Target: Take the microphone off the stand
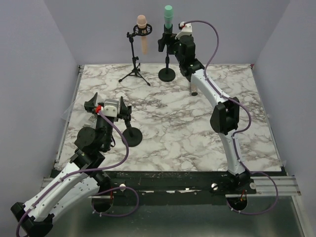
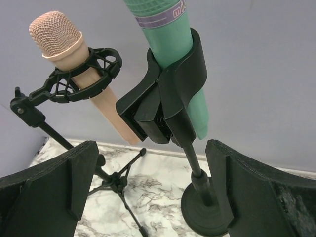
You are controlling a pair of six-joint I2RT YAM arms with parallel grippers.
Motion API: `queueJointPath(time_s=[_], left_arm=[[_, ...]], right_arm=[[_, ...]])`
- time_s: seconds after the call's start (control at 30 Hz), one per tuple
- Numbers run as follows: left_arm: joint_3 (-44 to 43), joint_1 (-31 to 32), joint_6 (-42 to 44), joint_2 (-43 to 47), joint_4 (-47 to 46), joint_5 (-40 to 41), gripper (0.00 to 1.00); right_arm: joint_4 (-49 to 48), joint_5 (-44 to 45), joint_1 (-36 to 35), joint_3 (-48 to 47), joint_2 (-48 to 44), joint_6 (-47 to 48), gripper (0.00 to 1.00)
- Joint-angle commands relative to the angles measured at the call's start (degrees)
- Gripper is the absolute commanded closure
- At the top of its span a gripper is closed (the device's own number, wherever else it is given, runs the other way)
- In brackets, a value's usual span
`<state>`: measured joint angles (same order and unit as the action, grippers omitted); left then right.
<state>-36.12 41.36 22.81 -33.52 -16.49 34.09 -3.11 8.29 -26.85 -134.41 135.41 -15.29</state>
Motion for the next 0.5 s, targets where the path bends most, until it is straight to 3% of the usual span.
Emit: queueJointPath(time_s=[0.0,0.2,0.47], left_arm=[[-0.6,-0.1,-0.9,0.1,1.0,0.0,0.06],[-0.5,-0.1,-1.0,0.0,1.0,0.0,0.05],[-0.6,-0.1,-1.0,-0.2,1.0,0.1,0.05]], right_arm=[[-5.7,4.8,-1.0,-2.6,1.8,3.9,0.01],[-7.1,7.0,-1.5,-6.3,5.4,7.4,0.06],[-7.8,6.7,-2.2,-5.5,5.0,9.7,0.27]])
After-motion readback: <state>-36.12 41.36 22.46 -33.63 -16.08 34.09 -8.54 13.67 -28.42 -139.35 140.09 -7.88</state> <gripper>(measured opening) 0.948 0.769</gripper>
